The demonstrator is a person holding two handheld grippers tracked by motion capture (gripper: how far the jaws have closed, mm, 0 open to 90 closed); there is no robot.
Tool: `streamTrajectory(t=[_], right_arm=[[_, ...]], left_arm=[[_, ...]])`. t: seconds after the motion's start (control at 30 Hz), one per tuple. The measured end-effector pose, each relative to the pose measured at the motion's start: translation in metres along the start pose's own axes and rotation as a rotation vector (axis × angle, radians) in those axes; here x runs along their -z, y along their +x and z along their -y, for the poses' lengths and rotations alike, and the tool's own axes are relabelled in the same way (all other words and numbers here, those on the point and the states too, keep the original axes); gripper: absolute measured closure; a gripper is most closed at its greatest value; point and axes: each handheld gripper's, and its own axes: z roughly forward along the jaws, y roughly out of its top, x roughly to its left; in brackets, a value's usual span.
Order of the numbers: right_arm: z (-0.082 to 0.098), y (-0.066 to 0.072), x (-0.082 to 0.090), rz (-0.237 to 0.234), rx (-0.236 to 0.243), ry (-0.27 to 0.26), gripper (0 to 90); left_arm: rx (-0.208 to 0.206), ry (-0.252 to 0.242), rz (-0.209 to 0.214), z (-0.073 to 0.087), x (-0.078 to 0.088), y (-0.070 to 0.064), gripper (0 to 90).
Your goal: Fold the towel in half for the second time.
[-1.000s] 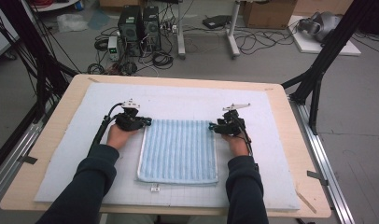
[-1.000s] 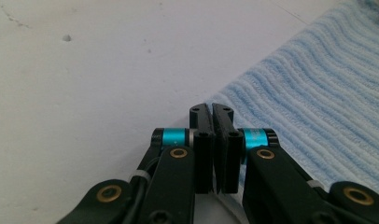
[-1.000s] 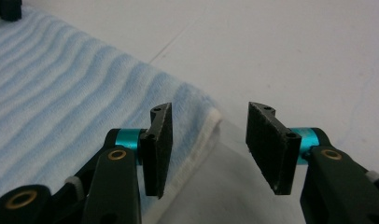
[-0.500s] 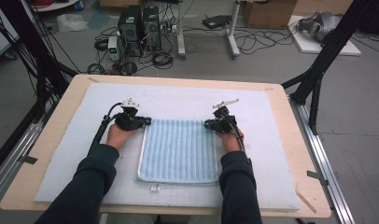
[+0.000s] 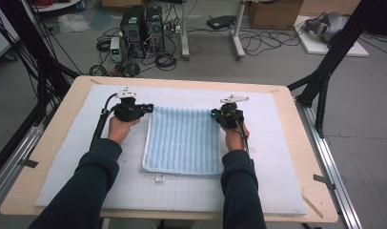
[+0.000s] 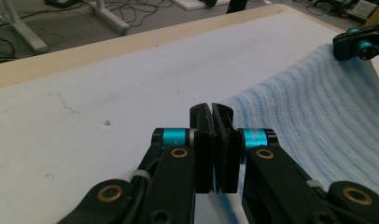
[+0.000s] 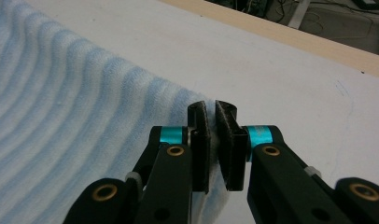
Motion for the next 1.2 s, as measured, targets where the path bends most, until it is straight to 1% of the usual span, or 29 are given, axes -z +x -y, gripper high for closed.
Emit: streamTrajectory(t=[0.07,0.1,0.17,0.23,0.27,0.33,0.37,0.43,0.47,0.53,0.6,0.63,0.7,0.73,0.83,0.9,1.0,1.1,1.2], right_arm=[[0.0,0.001,0.004,-0.004,0.013,0.002,84.3],[0.0,0.002,0.006,-0.008,0.018,-0.004,84.3],[0.001,0.004,0.012,-0.023,0.018,-0.018,84.3],[0.003,0.005,0.018,-0.035,0.019,-0.034,84.3],[0.005,0.006,0.022,-0.047,0.02,-0.042,84.3],[0.008,0.008,0.028,-0.056,0.03,-0.053,84.2],[0.009,0.008,0.031,-0.06,0.032,-0.057,84.2],[0.012,0.011,0.038,-0.065,0.044,-0.07,84.2],[0.014,0.012,0.041,-0.068,0.048,-0.08,84.2],[0.018,0.015,0.047,-0.077,0.049,-0.085,84.3],[0.023,0.019,0.052,-0.082,0.064,-0.092,84.3],[0.025,0.021,0.055,-0.085,0.063,-0.098,84.3],[0.027,0.024,0.061,-0.099,0.067,-0.093,84.3],[0.027,0.025,0.063,-0.105,0.08,-0.094,84.3],[0.028,0.033,0.073,-0.11,0.094,-0.11,84.3],[0.03,0.036,0.076,-0.119,0.104,-0.105,84.3],[0.036,0.042,0.081,-0.128,0.119,-0.101,84.2],[0.042,0.048,0.087,-0.14,0.141,-0.1,84.2],[0.05,0.054,0.094,-0.154,0.148,-0.099,84.2]], left_arm=[[0.003,-0.016,0.01,0.001,0.004,-0.002,87.1],[0.002,-0.008,0.019,0.0,0.005,-0.004,87.1],[-0.016,-0.002,0.03,-0.001,0.009,-0.008,87.0],[-0.015,-0.03,0.04,-0.003,0.015,-0.012,87.0],[-0.017,-0.036,0.045,-0.004,0.017,-0.013,87.0],[-0.02,-0.045,0.055,-0.003,0.022,-0.018,87.0],[-0.021,-0.052,0.066,-0.001,0.025,-0.021,87.0],[-0.031,-0.045,0.078,0.003,0.029,-0.026,87.0],[-0.039,-0.06,0.077,0.005,0.032,-0.029,87.0],[-0.038,-0.075,0.085,0.008,0.038,-0.033,87.0],[-0.038,-0.085,0.095,0.011,0.043,-0.037,87.1],[-0.04,-0.094,0.103,0.014,0.047,-0.039,87.0],[-0.041,-0.097,0.112,0.017,0.051,-0.042,87.0],[-0.044,-0.094,0.115,0.019,0.054,-0.044,87.0],[-0.042,-0.1,0.121,0.026,0.06,-0.047,87.0],[-0.045,-0.098,0.126,0.031,0.065,-0.049,87.0],[-0.046,-0.105,0.14,0.037,0.071,-0.054,87.0],[-0.056,-0.101,0.155,0.043,0.077,-0.059,87.0],[-0.063,-0.101,0.166,0.051,0.083,-0.065,87.0]])
